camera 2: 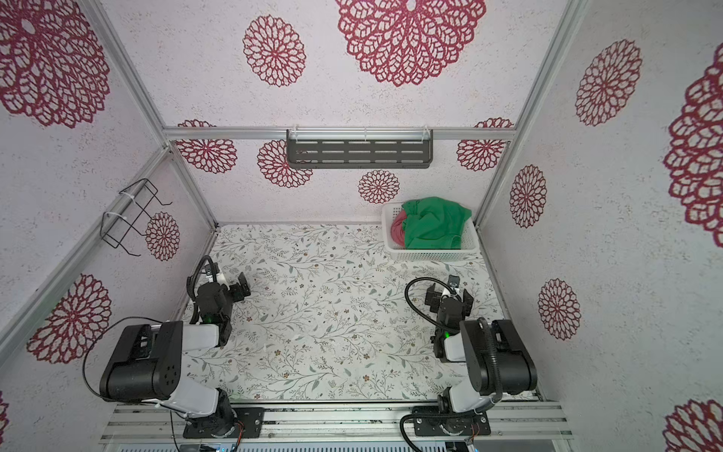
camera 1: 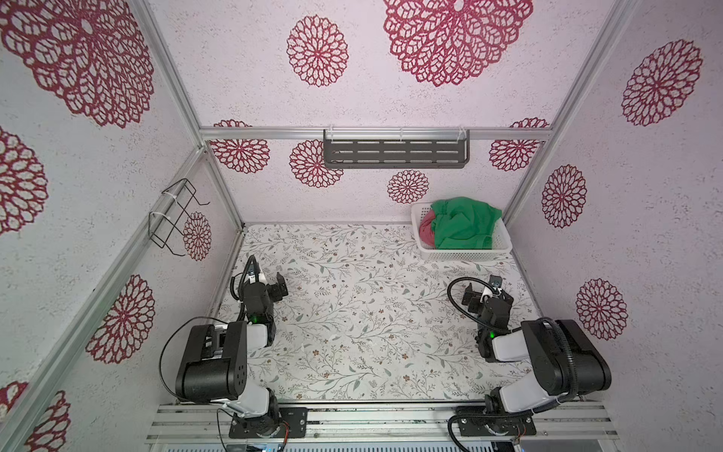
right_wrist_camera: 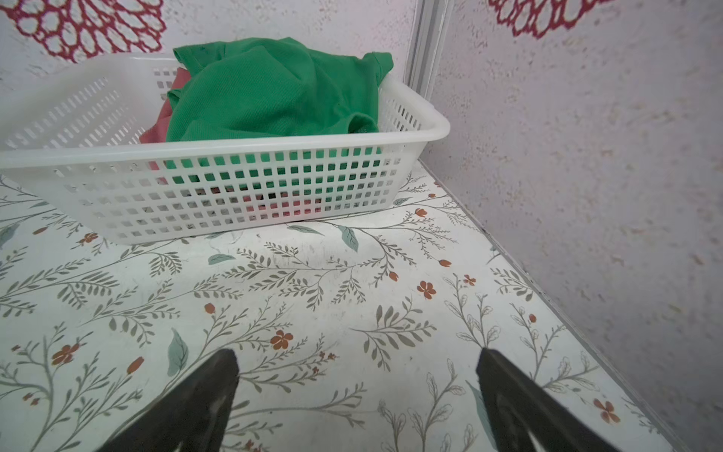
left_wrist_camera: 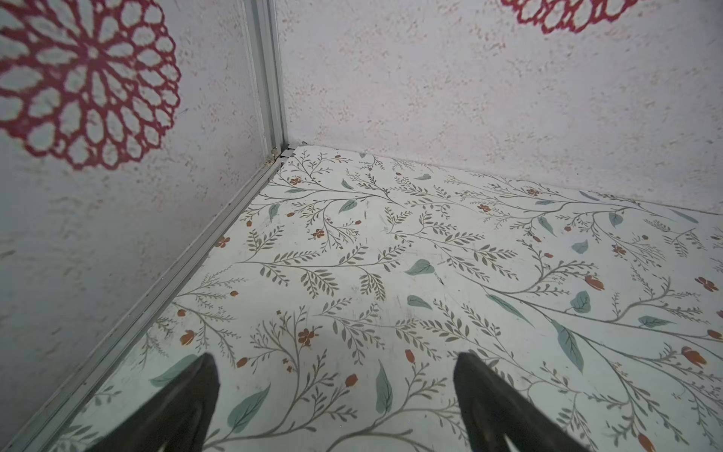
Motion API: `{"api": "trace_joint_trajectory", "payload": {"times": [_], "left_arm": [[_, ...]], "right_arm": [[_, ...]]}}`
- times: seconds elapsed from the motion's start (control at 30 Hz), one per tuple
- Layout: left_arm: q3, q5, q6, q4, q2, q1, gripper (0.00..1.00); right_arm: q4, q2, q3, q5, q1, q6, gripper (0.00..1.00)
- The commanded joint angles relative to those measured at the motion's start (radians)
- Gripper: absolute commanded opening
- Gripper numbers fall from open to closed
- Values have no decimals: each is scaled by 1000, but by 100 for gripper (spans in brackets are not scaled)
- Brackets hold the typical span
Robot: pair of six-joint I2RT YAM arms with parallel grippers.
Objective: Fold and stack the tank tops
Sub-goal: 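Reach the right gripper into the white basket toward the green tank top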
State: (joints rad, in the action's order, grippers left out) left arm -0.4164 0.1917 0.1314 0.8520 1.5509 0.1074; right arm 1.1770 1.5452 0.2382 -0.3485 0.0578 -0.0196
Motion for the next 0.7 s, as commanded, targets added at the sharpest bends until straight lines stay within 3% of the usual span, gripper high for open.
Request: {"api": "trace_joint_trajectory", "payload": {"times": [0.0,0.67], "left_arm": [[-10,-8,-11,16,0,8,97],[-24,-43,-3,-6,6,23,97]], "right_arm": [[39,-8,10,-21,-2,-19,99],[21,-5,19,-12,-7,-25,99]]}}
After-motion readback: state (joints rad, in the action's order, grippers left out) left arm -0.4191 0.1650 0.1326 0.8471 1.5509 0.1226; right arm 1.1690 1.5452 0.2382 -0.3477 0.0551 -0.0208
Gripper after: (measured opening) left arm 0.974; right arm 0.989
